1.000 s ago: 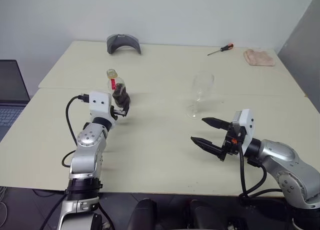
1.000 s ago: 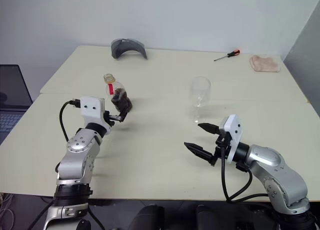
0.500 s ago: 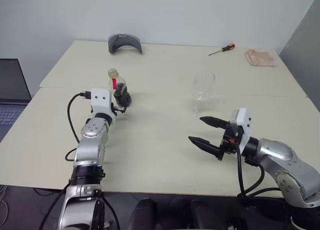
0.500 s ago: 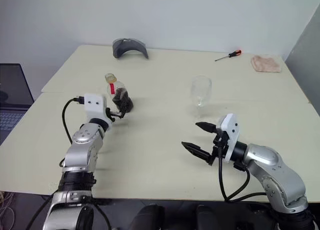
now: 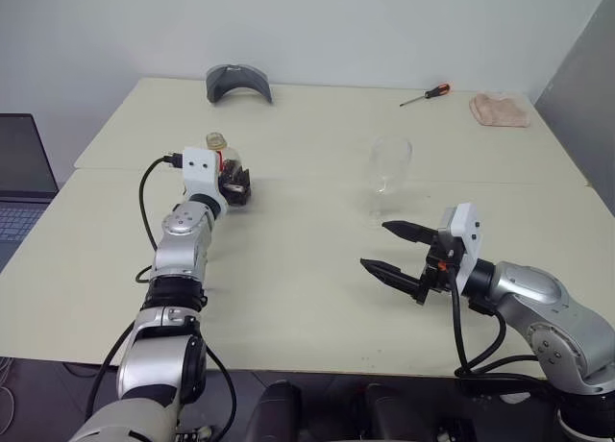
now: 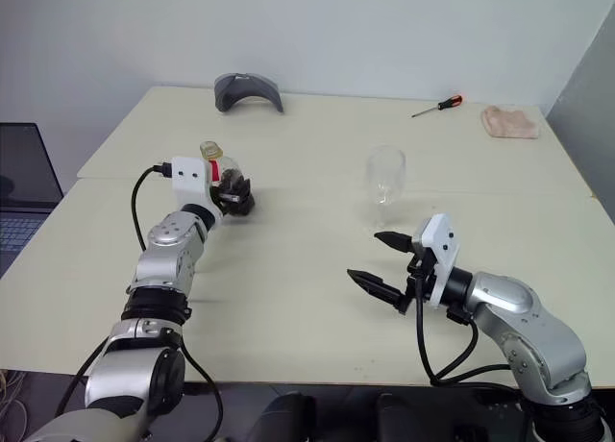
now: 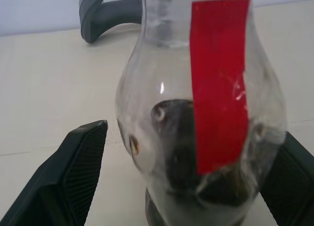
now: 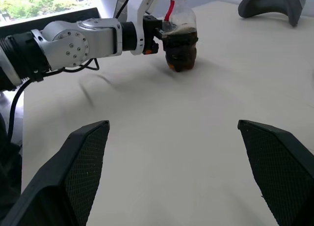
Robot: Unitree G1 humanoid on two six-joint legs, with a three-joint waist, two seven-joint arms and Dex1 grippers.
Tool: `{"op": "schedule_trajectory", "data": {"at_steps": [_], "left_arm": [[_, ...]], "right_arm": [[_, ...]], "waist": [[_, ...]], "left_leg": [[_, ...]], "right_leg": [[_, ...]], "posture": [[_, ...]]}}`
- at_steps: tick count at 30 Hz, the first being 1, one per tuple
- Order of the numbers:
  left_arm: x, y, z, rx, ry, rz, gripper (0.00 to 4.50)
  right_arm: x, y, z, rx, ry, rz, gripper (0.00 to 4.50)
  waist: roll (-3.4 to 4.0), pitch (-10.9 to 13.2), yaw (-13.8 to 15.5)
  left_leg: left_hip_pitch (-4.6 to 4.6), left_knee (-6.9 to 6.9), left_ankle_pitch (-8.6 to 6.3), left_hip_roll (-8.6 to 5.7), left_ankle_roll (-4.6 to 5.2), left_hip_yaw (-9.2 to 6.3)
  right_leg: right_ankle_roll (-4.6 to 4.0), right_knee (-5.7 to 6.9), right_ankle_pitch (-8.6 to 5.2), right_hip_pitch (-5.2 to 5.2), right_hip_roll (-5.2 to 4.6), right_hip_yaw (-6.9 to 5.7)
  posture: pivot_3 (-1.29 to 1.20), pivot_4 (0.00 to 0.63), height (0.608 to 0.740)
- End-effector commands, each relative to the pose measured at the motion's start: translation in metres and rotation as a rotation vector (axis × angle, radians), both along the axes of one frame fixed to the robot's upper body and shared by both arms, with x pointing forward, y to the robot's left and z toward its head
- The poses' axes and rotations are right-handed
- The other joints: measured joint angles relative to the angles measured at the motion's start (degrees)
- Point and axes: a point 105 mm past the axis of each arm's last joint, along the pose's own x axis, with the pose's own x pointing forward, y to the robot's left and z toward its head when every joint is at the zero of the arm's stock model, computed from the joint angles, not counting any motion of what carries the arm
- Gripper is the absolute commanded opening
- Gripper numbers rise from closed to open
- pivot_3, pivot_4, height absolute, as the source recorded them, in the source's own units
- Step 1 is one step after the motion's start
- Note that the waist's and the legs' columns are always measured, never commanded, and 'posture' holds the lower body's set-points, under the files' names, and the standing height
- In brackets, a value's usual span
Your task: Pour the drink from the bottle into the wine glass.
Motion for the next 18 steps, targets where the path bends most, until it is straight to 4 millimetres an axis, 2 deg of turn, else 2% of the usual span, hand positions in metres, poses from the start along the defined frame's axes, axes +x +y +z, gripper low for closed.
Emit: {"op": "schedule_trajectory", "data": {"at_steps": [1, 6, 10, 12, 16, 18], "left_arm": [[0.004, -0.002, 0.015, -0.022, -0.059, -0.016, 3.93], [0.006, -0.009, 0.017, -0.035, -0.075, -0.053, 2.26], [0.008, -0.018, 0.03, -0.029, -0.105, -0.1, 1.09], [0.008, -0.021, 0.039, -0.025, -0.123, -0.119, 0.93], [0.006, -0.036, 0.058, -0.003, -0.158, -0.202, 0.92], [0.004, -0.05, 0.067, 0.048, -0.176, -0.273, 0.92]], "right_arm": [[-0.006, 0.005, 0.01, 0.017, -0.052, 0.019, 4.5], [-0.006, 0.006, 0.013, 0.023, -0.078, 0.012, 4.5], [-0.01, 0.004, 0.022, 0.028, -0.14, 0.01, 4.5], [-0.012, 0.003, 0.027, 0.04, -0.159, 0.015, 4.5], [-0.02, 0.004, 0.033, 0.046, -0.178, 0.048, 4.5], [-0.023, 0.005, 0.033, 0.032, -0.177, 0.069, 4.5]], "waist": [[0.0, 0.0, 0.0], [0.0, 0.0, 0.0], [-0.03, 0.0, 0.0], [-0.1, 0.1, 0.0], [-0.12, 0.1, 0.0], [-0.12, 0.1, 0.0]], "left_leg": [[0.0, 0.0, 0.0, 0.0, 0.0, 0.0], [0.0, 0.0, 0.0, 0.01, -0.01, 0.0], [-0.01, 0.01, 0.01, 0.0, -0.01, 0.0], [-0.02, 0.01, 0.01, 0.0, -0.01, 0.0], [-0.03, 0.01, 0.01, 0.0, -0.02, 0.0], [-0.03, 0.01, 0.01, 0.0, -0.02, -0.01]], "right_leg": [[0.0, 0.0, 0.0, 0.0, 0.0, 0.0], [0.0, 0.0, 0.0, -0.01, 0.0, 0.0], [0.0, 0.0, 0.0, -0.01, 0.0, 0.0], [0.0, 0.0, 0.0, -0.03, 0.0, 0.0], [0.0, 0.0, 0.0, -0.03, 0.0, -0.01], [0.0, 0.0, 0.0, -0.03, 0.0, -0.01]], "posture": [[0.0, 0.15, 0.74], [0.0, 0.15, 0.74], [0.0, 0.15, 0.74], [0.0, 0.15, 0.74], [0.0, 0.15, 0.74], [0.0, 0.15, 0.74]]}}
